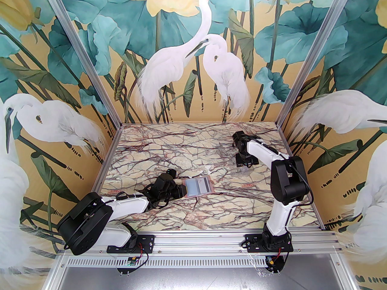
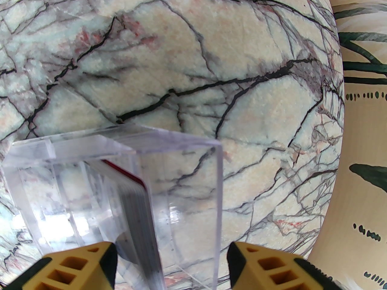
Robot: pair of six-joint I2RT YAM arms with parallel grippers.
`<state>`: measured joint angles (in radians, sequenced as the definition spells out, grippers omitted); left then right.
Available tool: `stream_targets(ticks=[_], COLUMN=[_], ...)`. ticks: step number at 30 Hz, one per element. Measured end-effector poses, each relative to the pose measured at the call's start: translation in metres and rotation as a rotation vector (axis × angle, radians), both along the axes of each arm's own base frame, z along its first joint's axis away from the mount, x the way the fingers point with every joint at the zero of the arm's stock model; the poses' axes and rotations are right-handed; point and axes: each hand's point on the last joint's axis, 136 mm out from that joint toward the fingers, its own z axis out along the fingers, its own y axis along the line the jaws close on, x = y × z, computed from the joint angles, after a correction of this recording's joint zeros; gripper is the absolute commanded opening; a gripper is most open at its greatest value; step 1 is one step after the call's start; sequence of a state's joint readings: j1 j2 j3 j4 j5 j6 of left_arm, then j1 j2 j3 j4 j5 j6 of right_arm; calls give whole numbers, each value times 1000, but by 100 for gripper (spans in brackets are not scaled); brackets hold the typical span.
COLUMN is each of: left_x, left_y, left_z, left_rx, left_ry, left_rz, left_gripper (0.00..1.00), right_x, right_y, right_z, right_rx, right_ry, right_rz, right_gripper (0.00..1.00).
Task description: Put the credit cards into the card holder
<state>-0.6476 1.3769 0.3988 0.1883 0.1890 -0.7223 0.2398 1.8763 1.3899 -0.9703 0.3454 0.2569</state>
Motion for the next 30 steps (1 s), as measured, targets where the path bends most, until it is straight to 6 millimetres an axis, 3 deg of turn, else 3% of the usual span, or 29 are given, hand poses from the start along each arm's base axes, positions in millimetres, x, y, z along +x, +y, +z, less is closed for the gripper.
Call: stream_targets(ticks=[30], left_x=[-1], left_y=[-1], left_z=[-2], left_rx=[-1], left_ry=[7], left_rz=[-5], left_gripper=[39], right_x=[-1], right_y=[-2], right_z=[9], right_rx=[0], right_ry=[-1], right_rz=[4], right_gripper=[31])
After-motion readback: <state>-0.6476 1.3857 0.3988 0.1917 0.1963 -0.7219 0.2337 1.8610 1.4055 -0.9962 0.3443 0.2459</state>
